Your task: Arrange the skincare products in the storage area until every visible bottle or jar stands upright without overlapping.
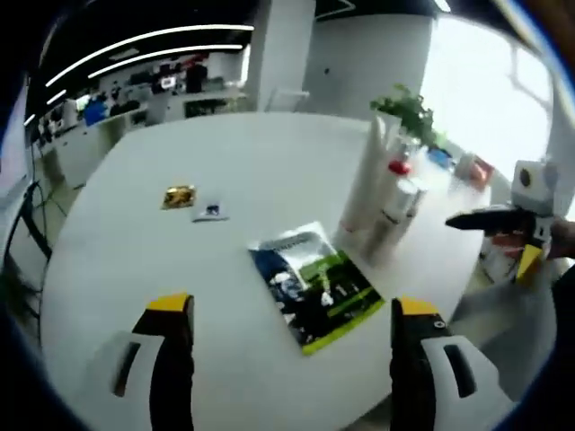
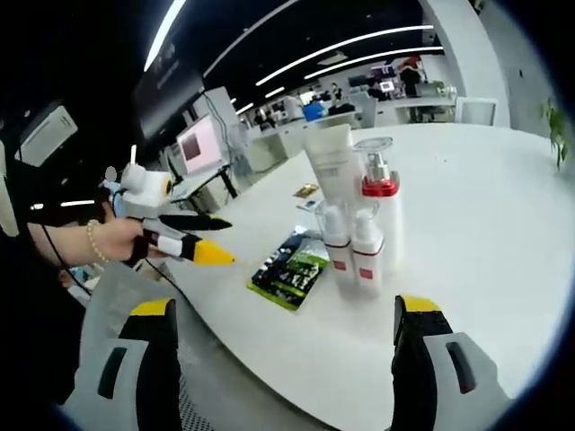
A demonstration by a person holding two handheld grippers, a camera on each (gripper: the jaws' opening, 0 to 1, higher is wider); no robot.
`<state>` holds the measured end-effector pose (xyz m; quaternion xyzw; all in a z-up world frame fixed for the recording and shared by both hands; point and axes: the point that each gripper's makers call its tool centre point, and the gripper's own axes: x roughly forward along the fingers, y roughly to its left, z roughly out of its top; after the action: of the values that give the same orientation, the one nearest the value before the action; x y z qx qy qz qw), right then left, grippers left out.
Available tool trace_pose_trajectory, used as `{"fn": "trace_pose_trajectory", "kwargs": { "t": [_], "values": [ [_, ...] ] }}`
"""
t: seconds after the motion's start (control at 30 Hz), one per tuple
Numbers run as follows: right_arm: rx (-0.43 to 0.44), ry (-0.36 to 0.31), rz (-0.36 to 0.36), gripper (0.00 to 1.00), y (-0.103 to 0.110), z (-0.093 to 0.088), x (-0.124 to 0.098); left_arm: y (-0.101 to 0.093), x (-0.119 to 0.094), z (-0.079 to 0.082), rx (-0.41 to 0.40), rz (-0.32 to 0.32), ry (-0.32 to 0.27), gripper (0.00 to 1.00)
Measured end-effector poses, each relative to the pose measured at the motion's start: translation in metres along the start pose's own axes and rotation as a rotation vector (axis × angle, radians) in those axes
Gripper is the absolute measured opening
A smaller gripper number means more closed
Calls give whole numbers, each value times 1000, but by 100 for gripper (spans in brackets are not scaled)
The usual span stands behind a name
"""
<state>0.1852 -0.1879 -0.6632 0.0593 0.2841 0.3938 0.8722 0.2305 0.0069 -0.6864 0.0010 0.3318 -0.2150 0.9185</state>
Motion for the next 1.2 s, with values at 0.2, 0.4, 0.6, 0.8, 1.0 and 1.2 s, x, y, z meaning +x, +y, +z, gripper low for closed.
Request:
{"fn": "trace_pose_trajectory", "kwargs": {
  "t": [0.2,0.4,0.6,0.8,1.0,1.2],
  "values": [
    [-27,21,24,99,5,-5,3,9,-26,3,-15,45,-47,91],
    [-44,31,36,99,9,-7,3,11,-51,0,-28,73,-72,93],
    [-54,36,47,99,11,-8,3,19,-69,-7,-63,98,-97,96],
    [-66,28,49,99,13,-6,3,22,-82,-10,-75,115,-118,94],
    [-83,23,53,99,14,-5,2,24,-95,-4,-69,126,-170,96],
    [-89,23,59,99,15,-4,2,27,-98,-7,-97,140,-164,97]
  ]
}}
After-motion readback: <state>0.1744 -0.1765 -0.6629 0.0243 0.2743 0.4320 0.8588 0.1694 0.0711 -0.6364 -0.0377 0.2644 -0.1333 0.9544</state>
